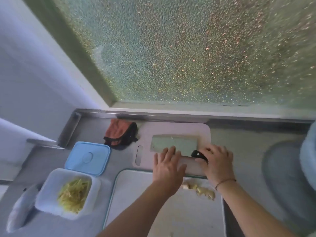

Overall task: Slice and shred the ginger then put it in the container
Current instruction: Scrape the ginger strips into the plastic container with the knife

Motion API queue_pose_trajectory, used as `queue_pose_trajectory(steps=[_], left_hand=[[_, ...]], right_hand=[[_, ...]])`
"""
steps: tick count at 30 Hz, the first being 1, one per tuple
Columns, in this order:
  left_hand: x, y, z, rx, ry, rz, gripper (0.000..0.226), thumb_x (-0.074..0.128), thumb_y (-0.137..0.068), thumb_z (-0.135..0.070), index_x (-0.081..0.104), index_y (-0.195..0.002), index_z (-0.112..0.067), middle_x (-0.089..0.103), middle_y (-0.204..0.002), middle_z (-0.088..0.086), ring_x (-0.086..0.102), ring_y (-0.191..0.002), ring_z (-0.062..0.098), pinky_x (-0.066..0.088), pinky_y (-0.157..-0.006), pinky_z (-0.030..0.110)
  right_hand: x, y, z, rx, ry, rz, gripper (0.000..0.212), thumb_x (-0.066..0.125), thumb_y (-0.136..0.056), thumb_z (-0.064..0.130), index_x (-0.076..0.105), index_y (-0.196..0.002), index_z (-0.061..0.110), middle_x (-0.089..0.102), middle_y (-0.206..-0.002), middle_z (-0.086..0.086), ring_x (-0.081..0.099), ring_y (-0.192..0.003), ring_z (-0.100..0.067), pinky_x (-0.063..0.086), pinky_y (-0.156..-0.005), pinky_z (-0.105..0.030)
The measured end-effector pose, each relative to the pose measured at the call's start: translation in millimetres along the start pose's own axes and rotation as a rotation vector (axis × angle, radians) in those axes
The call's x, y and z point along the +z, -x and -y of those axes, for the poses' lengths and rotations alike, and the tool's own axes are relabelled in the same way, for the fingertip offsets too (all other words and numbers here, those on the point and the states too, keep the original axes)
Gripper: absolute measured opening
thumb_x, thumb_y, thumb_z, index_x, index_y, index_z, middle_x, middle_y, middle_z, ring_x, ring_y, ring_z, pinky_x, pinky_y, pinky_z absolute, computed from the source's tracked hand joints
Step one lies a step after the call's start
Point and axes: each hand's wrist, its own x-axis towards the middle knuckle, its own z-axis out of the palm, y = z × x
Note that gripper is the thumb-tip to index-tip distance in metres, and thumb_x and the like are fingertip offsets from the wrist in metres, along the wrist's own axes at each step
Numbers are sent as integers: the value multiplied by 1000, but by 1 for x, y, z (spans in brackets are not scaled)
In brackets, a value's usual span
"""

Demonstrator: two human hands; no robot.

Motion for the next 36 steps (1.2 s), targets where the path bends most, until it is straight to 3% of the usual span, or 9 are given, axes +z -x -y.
queue_pose_trajectory(steps=[6,9,12,16,19,23,26,31,36], left_hand=[[-12,14,17,8,102,-8,68,15,-101,-60,29,-157,-26,12,-169,-4,1,-156,20,-2,-127,44],[-19,23,59,70,206,-206,46,42,-104,-47,56,-139,-21,39,-159,3,27,-150,27,24,-123,49],[-43,34,118,152,256,-479,31,57,-91,-36,72,-110,-17,66,-129,7,58,-122,30,53,-99,45],[-95,46,227,-99,306,-683,33,60,-85,-35,76,-101,-10,72,-107,11,69,-95,32,48,-88,33],[-130,52,301,-469,431,-480,30,63,-96,-30,73,-115,-9,71,-118,14,66,-111,33,44,-94,31],[-141,44,357,-584,473,-111,30,57,-100,-27,71,-117,-6,67,-122,18,62,-117,33,46,-93,32],[-128,37,379,-555,520,-102,42,55,-88,-44,72,-97,-6,68,-103,22,66,-100,33,46,-80,32],[-122,42,378,-522,563,-119,21,58,-100,-30,64,-95,-11,67,-100,20,60,-89,30,45,-79,35],[-130,47,373,-511,731,-212,34,54,-101,-42,62,-101,-9,62,-94,12,61,-92,32,47,-82,38]], right_hand=[[-2,4,-2,-63,73,30,46,38,-80,53,71,-91,23,65,-92,-3,55,-80,-30,41,-73,-39],[-14,-3,17,-28,49,-9,44,43,-78,51,72,-92,22,68,-93,-6,54,-83,-32,41,-72,-38],[-21,-14,62,-67,-183,-122,43,45,-83,42,73,-91,12,67,-82,-9,56,-77,-33,44,-72,-39],[-12,-17,167,-200,-564,-48,37,47,-82,38,72,-83,10,66,-72,-2,57,-61,-16,40,-65,-17],[8,-20,242,-139,-716,329,33,57,-83,39,72,-85,10,69,-75,-3,59,-68,-11,46,-72,-22],[37,-30,312,78,-687,566,35,51,-89,32,56,-72,2,53,-61,-8,49,-58,-22,46,-62,-40],[47,-37,336,129,-547,564,32,48,-92,28,62,-83,1,65,-79,-15,60,-76,-28,42,-64,-34],[46,-33,353,233,-555,537,31,49,-90,27,47,-66,7,49,-62,-8,49,-62,-23,31,-53,-31],[30,-26,359,306,-706,299,19,56,-90,23,67,-95,9,69,-82,-12,64,-81,-26,48,-69,-33]])
